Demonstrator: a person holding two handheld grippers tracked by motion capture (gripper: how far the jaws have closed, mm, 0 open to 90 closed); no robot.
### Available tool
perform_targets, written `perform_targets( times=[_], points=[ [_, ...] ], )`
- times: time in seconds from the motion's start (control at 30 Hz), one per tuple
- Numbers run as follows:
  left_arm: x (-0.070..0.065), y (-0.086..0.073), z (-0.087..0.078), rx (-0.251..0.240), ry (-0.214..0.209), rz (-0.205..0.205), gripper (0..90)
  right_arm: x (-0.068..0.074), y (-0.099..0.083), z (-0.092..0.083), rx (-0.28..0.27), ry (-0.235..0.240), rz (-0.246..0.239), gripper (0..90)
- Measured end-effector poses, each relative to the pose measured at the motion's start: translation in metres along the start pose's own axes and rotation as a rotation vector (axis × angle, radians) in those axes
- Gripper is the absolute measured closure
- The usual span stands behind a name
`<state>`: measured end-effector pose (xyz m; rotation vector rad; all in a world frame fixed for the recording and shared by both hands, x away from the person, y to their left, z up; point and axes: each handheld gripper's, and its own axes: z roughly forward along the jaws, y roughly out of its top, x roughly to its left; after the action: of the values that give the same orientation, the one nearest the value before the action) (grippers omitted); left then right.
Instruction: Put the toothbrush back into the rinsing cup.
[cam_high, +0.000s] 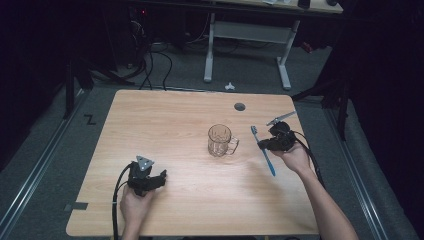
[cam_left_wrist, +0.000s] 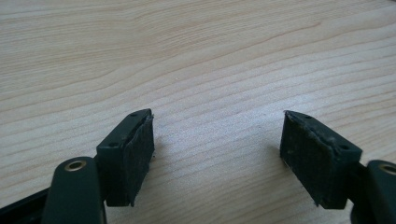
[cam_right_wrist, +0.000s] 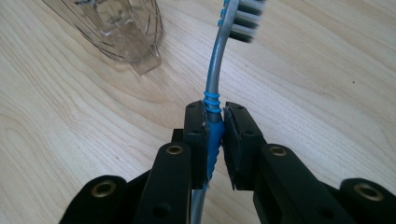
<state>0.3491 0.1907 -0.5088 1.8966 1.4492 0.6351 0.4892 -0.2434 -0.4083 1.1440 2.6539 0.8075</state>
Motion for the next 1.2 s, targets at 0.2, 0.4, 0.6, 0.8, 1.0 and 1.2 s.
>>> perform_targets(
  times=[0.2, 0.4, 0.6, 0.8, 1.0, 1.2],
  points=[
    [0.0, 0.0, 0.0, 0.0, 0.0, 0.0, 26.6, 0.001, -0.005, -0.007, -0.071, 0.025, 0.013, 80.2],
    [0.0, 0.0, 0.0, 0.0, 0.0, 0.0, 26.6, 0.002, -0.009, -0.015, -0.145, 0.044, 0.027, 80.2],
    [0.0, 0.0, 0.0, 0.0, 0.0, 0.0, 26.6, 0.008, -0.009, -0.024, -0.23, 0.038, 0.03, 80.2],
    [0.0, 0.0, 0.0, 0.0, -0.001, 0.002, 26.7, 0.012, -0.009, -0.027, -0.299, 0.06, 0.037, 80.2],
    [0.0, 0.0, 0.0, 0.0, -0.001, 0.002, 26.6, 0.016, -0.007, -0.031, -0.348, 0.071, 0.038, 80.2],
    [0.0, 0.0, 0.0, 0.0, -0.001, 0.002, 26.7, 0.023, -0.003, -0.033, -0.405, 0.049, 0.012, 80.2]
  ],
)
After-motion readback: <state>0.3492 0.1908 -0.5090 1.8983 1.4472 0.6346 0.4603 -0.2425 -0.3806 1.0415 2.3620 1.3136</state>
